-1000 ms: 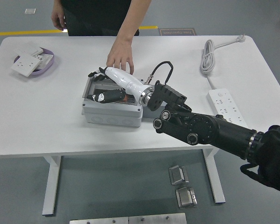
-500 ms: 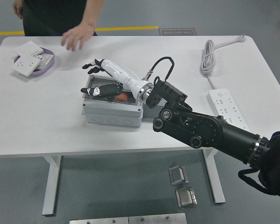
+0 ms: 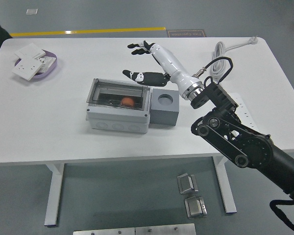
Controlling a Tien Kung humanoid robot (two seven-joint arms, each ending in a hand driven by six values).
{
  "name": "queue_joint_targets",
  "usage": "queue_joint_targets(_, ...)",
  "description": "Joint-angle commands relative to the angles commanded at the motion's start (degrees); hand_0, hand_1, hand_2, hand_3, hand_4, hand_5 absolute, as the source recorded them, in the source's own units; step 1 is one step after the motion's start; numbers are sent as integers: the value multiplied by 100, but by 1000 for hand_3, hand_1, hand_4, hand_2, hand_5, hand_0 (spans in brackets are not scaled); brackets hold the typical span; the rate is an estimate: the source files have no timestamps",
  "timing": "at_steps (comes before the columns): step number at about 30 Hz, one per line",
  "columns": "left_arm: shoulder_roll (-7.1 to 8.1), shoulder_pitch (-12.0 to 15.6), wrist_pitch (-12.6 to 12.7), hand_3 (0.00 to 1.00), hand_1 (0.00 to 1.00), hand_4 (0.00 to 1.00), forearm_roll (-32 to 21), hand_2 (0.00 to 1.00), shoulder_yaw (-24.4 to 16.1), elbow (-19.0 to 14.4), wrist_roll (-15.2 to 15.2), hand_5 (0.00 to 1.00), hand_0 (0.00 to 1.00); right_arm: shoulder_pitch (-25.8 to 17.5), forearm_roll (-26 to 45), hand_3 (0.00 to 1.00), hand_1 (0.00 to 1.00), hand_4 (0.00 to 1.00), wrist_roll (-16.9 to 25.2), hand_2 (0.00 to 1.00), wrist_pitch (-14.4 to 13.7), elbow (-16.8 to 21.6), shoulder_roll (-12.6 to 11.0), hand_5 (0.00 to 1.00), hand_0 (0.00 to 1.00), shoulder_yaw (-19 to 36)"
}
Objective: Pick up the cylinder from the cube,place it in the box,flap close box
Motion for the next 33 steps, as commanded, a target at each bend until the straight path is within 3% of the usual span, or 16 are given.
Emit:
queue_joint_targets(10, -64, 71, 29, 557, 595, 461, -264, 525, 155, 0, 17, 47, 586, -829, 42, 782, 729, 843, 343, 716, -265, 179, 140, 420, 809, 1172)
queue_joint_targets(24, 51, 14, 21, 555, 594, 460, -305, 524, 198, 0, 7, 48, 586, -1589, 125, 770, 721, 854, 493, 712, -418, 364, -425, 431, 790, 2085)
queue_joint_targets(33, 87, -9, 8, 555, 594, 457, -268, 523, 171, 0, 29, 48, 586, -1890, 312, 768, 721, 854, 637, 712, -416, 390, -522, 434, 790, 2418)
